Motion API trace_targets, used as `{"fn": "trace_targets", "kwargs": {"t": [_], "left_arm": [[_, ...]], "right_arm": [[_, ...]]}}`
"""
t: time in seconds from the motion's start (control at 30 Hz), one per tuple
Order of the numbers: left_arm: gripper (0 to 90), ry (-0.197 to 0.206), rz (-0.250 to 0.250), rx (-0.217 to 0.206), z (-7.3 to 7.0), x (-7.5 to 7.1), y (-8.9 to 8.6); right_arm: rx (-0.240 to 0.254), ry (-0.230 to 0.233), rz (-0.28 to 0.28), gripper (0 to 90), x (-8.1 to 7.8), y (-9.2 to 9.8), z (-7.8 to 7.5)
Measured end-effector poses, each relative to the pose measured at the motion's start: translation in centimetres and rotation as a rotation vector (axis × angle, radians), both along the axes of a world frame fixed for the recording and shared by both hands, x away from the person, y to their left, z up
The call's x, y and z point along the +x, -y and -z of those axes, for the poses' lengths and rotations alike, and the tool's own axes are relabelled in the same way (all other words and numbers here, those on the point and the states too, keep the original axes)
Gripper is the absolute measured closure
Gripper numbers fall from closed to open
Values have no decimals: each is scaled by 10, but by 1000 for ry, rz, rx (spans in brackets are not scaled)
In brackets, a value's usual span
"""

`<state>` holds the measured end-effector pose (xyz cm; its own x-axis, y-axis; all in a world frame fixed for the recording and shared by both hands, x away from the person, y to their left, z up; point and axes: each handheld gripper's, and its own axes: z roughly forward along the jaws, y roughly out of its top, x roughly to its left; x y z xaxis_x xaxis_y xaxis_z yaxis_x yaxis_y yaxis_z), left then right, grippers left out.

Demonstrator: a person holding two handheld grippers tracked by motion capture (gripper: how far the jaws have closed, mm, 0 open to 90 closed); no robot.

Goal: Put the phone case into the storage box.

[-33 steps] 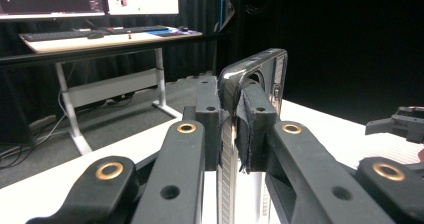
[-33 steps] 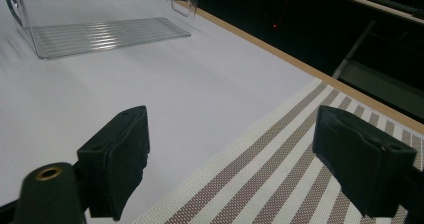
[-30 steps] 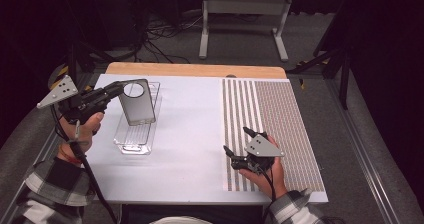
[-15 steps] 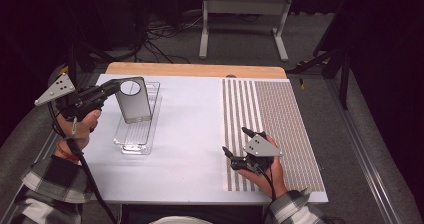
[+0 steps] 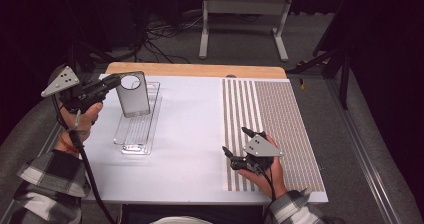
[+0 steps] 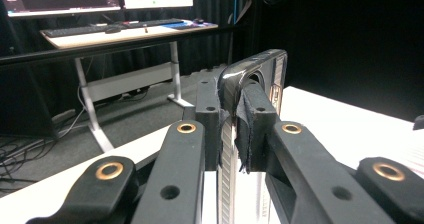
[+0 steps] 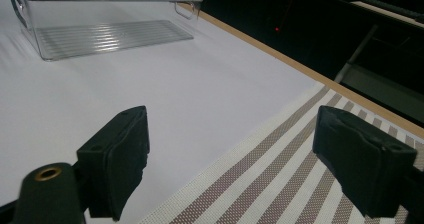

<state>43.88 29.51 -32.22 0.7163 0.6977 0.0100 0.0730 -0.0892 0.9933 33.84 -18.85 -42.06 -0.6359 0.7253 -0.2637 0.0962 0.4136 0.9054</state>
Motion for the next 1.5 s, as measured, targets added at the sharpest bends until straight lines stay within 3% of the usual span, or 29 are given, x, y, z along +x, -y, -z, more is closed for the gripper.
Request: {"fn": "trace_targets", "kwargs": {"t": [0.43, 1.0, 1.27, 1.5], "left_arm": [[816, -26, -18, 18, 4, 26, 1], [815, -42, -27, 45, 23, 68, 6], [815, -52, -31, 35, 33, 82, 8], [815, -55, -38, 55, 43, 92, 12]], "right_arm": [[-4, -13, -1, 155, 2, 0, 2], [-9, -16, -11, 155, 3, -3, 3], [-9, -20, -13, 156, 3, -3, 4], [-11, -23, -13, 156, 4, -3, 5]]}}
